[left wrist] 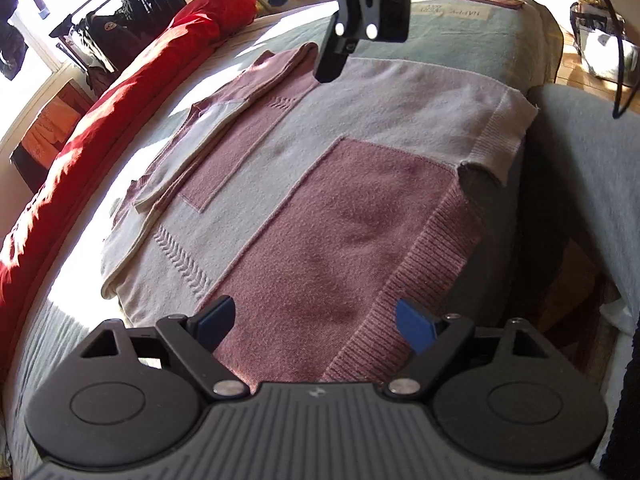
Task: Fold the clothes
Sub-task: 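Close the left gripper on the pink ribbed hem while the right gripper moves alongside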
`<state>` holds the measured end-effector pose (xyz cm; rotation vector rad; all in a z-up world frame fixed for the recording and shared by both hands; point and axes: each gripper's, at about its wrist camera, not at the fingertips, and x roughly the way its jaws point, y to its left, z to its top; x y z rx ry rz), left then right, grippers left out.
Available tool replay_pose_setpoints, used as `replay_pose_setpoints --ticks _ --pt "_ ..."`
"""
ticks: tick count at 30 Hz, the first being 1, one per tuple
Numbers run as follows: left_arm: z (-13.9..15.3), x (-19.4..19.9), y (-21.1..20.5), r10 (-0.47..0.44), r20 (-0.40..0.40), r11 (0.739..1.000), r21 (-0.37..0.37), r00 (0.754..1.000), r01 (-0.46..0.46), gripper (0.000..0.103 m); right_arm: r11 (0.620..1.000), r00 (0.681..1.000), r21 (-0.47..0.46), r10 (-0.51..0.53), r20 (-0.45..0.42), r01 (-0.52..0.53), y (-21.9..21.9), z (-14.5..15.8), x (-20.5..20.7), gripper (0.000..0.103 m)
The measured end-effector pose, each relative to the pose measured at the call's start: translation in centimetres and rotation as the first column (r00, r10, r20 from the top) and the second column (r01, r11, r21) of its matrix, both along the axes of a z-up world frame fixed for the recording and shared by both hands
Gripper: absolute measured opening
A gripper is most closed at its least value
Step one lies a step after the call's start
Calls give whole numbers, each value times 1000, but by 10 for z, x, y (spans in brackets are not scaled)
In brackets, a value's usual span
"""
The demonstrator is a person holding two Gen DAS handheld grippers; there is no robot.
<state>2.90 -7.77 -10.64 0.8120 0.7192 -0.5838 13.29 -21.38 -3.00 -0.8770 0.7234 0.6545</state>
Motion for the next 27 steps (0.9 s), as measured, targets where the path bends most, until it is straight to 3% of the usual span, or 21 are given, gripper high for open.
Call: replay_pose_setpoints --ticks 4,7,11,16,27 --pt "-13 -21 -5 -215 78 964 177 973 199 87 988 994 -115 106 10 -104 7 -6 -9 103" --pt "-28 -33 -12 -314 72 928 232 947 290 87 963 982 -189 188 -30 -191 15 -19 -19 103" --pt "-44 -35 -20 -330 93 917 269 939 295 87 941 965 -222 237 -110 -256 26 -38 -31 103" --pt "-51 -36 -26 -349 120 907 291 929 303 87 934 943 -175 279 -184 -310 37 -48 -51 103" --pt "-29 -29 -20 -320 196 926 272 927 262 87 969 931 -1 236 -279 -247 37 -49 -55 103"
